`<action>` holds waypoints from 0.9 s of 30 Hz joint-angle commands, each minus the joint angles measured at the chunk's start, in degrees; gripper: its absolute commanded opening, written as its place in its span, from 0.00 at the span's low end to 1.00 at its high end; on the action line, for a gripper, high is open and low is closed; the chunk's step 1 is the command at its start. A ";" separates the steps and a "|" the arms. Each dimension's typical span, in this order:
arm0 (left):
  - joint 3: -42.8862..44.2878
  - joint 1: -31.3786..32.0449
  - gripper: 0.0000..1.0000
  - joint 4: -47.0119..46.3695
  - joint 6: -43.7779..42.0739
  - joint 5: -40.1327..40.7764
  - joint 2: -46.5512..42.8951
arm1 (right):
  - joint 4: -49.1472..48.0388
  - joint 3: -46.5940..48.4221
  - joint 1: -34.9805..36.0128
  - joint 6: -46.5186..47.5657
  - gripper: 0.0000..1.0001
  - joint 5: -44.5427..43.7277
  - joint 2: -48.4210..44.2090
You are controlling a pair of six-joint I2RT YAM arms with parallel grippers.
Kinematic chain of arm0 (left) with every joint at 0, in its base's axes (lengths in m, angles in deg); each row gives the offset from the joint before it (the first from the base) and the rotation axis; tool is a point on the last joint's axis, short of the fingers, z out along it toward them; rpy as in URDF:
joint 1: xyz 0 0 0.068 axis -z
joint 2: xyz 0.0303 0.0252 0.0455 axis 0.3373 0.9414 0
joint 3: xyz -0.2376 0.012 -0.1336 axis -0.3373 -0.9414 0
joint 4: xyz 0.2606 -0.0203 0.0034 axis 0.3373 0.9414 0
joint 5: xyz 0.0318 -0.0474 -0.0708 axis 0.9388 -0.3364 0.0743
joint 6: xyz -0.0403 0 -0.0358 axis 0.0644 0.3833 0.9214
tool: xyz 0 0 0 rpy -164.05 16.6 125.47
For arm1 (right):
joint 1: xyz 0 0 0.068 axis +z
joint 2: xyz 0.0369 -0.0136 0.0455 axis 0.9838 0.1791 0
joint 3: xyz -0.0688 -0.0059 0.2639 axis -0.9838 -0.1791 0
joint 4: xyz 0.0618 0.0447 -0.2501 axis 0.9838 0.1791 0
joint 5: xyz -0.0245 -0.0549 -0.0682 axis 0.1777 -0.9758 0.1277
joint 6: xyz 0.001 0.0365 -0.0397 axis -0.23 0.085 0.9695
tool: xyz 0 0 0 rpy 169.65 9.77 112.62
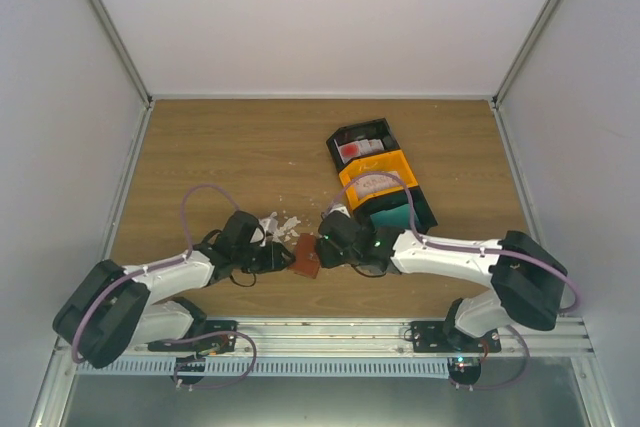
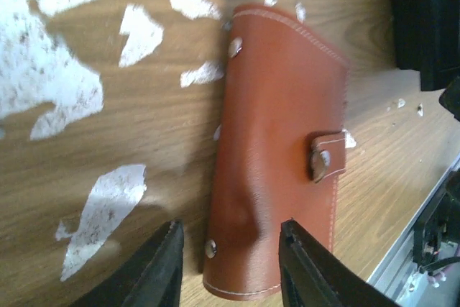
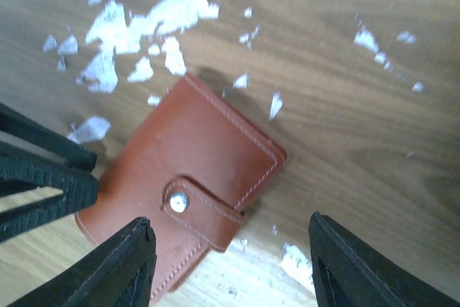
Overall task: Put the credit cards into the card holder
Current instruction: Close the card holder at the center of the board.
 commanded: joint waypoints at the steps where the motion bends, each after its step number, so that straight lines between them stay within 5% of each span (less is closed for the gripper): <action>1: -0.67 0.70 0.34 -1.79 -1.59 -3.56 3.51 | 1.03 -1.86 -0.17 -1.01 0.59 6.96 1.44; 6: 0.02 2.06 0.24 -3.95 -1.33 -5.53 6.86 | -0.93 -2.64 -0.17 -1.77 0.55 9.90 4.87; 15: 1.11 3.80 0.24 -4.85 -0.81 -5.04 9.80 | -2.48 -2.45 -0.41 -2.46 0.32 8.95 9.12; 18: 2.40 3.81 0.32 -2.48 -0.80 -2.33 8.58 | 0.59 -1.37 -0.44 -3.56 0.33 4.36 8.66; 25: 9.56 3.81 0.56 14.43 -2.18 13.44 -8.73 | 8.63 -1.41 -0.44 -4.58 0.54 -6.18 -6.54; 27: 12.69 3.81 0.71 19.36 -4.01 17.40 -14.94 | 12.64 -0.77 -0.45 -4.88 0.59 -10.15 -11.53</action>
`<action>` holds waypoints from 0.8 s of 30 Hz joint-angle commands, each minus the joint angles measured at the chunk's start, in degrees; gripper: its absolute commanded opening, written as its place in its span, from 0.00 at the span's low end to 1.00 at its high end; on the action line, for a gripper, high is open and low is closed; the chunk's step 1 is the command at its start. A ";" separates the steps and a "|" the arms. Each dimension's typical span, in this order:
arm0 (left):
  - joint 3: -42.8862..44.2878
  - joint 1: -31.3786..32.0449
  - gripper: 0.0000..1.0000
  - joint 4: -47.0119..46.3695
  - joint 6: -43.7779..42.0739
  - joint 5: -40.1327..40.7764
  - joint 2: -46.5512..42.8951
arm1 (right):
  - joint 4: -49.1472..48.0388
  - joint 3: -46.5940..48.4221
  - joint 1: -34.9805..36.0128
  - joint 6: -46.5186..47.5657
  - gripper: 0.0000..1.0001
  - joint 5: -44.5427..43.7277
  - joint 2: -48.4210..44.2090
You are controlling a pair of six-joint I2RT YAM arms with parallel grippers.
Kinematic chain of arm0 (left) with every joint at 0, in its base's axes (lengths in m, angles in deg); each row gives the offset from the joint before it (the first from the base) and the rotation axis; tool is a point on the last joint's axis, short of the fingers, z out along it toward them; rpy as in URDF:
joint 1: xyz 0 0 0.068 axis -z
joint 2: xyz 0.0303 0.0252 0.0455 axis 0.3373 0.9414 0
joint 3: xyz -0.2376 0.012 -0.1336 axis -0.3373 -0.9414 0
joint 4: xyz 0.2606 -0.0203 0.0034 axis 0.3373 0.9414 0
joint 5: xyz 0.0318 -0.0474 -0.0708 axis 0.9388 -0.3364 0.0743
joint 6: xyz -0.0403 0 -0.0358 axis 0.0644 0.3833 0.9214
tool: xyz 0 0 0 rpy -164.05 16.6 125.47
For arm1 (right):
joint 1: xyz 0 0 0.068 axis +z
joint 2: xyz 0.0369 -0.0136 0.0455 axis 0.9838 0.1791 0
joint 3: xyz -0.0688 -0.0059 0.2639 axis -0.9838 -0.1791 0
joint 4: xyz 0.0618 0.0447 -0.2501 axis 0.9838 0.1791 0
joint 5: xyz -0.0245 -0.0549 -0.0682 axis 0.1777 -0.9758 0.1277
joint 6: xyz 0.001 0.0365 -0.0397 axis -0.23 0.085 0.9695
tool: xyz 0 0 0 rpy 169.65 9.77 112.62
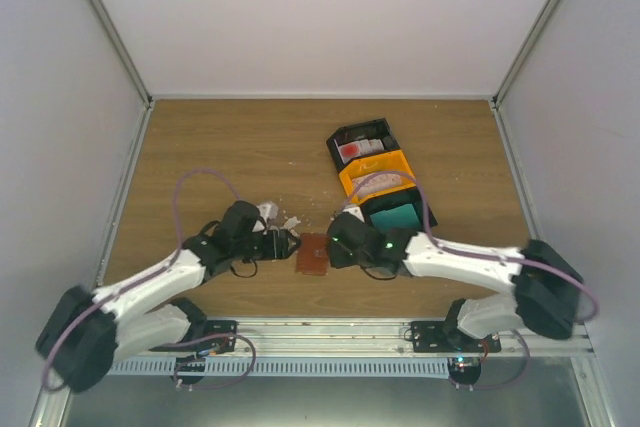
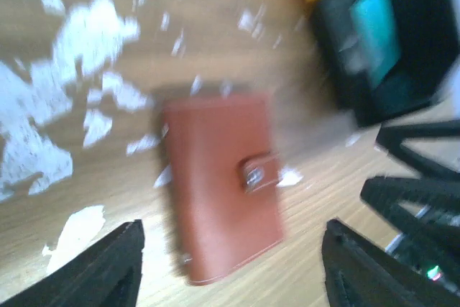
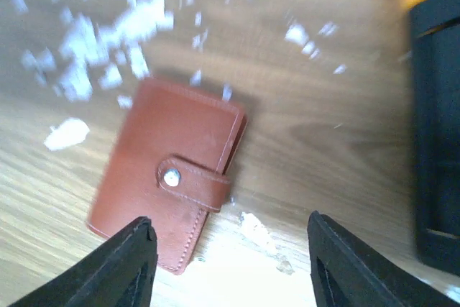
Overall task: Put the credit cards into the card holder
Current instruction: Close the card holder at the center of the board, then reset both arms
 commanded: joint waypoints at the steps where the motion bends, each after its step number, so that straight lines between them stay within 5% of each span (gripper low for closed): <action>1: 8.09 0.29 0.79 12.31 -3.49 13.36 -13.37 | 9.83 1.73 -0.26 -1.16 0.62 -12.34 -12.04; 4: 13.18 0.29 0.98 18.65 -5.78 18.70 -21.62 | 17.06 4.50 -0.22 -1.58 0.78 -18.84 -19.07; 7: 19.56 0.21 0.99 24.23 -8.14 23.85 -27.48 | 23.34 7.32 -0.26 -1.82 0.99 -24.93 -25.72; 15: 27.63 0.24 0.99 29.72 -16.41 36.18 -38.55 | 33.63 13.27 -0.38 -2.97 1.00 -38.27 -39.66; 24: 31.45 0.21 0.99 34.36 -19.71 40.29 -44.34 | 33.01 16.14 -0.29 -0.25 1.00 -40.70 -48.50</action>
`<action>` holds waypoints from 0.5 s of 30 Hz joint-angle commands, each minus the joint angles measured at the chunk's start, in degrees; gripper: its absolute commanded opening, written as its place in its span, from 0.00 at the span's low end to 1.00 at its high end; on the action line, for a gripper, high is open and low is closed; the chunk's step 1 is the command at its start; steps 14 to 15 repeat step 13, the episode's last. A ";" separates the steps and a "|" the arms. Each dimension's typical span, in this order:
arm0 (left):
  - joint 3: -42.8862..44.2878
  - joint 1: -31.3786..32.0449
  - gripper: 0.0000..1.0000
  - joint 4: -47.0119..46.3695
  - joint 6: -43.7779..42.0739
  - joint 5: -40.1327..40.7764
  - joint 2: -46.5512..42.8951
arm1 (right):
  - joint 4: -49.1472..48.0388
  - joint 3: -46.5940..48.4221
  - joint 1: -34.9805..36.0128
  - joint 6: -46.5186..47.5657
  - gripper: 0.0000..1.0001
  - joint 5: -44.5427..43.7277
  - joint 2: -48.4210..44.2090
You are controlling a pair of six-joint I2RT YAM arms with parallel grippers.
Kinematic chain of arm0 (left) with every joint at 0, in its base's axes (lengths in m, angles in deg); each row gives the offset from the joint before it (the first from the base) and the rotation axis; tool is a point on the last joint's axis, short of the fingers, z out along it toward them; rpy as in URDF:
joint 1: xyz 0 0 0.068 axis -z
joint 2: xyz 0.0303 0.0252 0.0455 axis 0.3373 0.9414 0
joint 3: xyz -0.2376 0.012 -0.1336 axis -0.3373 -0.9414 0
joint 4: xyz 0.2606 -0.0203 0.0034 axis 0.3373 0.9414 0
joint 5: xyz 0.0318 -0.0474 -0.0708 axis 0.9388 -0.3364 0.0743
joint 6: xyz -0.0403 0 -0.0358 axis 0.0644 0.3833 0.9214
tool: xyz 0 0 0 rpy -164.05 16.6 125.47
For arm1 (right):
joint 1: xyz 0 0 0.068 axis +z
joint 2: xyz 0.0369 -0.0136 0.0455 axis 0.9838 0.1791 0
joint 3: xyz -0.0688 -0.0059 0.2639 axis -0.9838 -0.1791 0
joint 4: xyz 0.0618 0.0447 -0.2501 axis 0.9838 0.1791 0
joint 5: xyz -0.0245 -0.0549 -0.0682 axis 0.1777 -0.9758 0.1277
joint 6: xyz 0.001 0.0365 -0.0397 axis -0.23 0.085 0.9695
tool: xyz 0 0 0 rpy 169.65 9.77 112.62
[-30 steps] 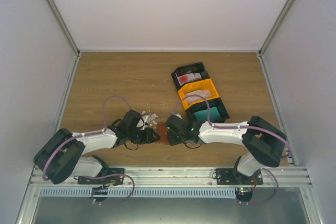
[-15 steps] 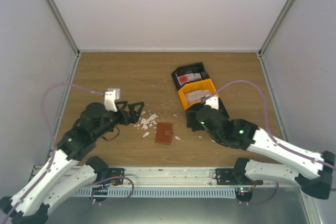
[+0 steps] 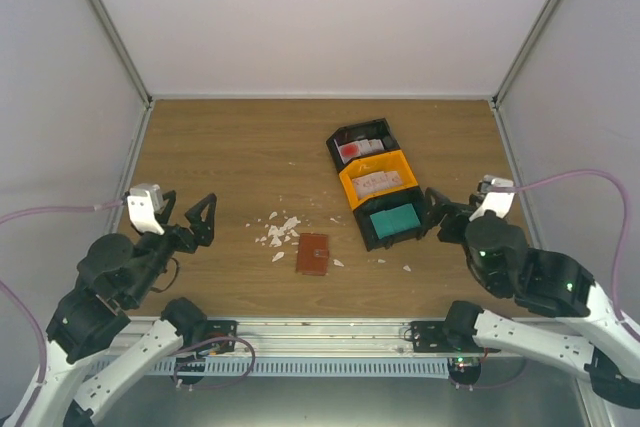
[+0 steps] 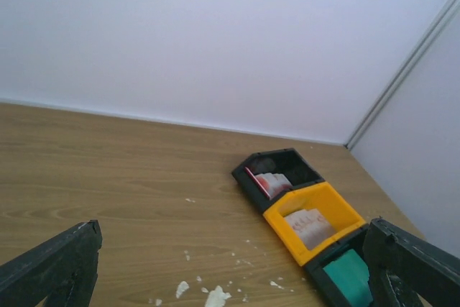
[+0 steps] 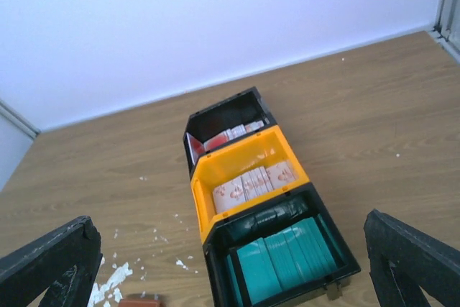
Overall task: Put the credit cards into the card holder
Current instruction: Reset both arms
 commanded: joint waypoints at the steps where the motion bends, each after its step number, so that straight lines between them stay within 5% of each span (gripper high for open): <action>1: 2.50 0.26 0.99 1.86 -2.95 3.69 -1.97 | 0.83 1.32 -0.17 0.50 0.99 -4.66 -2.31; 15: 3.02 0.25 0.99 1.64 -4.45 1.00 -6.03 | -0.19 0.32 -0.18 -0.46 1.00 -3.97 -7.49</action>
